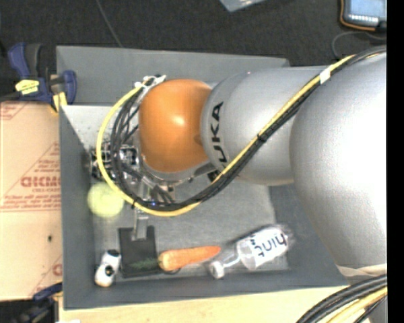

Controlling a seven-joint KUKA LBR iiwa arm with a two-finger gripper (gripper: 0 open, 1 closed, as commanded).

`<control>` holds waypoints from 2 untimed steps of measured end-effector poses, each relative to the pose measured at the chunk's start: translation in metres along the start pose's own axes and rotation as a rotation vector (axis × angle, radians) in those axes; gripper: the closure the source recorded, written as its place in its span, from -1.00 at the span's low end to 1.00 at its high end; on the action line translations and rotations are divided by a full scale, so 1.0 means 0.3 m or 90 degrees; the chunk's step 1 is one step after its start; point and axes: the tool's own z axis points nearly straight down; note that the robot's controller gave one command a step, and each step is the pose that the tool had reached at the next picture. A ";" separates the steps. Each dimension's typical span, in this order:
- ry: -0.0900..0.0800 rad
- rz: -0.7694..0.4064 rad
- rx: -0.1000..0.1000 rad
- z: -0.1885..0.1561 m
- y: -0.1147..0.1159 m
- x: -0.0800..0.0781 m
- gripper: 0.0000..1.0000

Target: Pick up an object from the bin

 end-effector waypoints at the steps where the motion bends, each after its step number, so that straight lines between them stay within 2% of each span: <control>1: -0.005 0.002 -0.001 -0.016 -0.003 -0.007 -1.00; 2: -0.006 -0.014 -0.002 0.130 -0.156 0.016 -1.00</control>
Offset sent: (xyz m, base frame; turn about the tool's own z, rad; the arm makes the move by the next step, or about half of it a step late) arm -0.0098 -0.0703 -0.0616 -0.0260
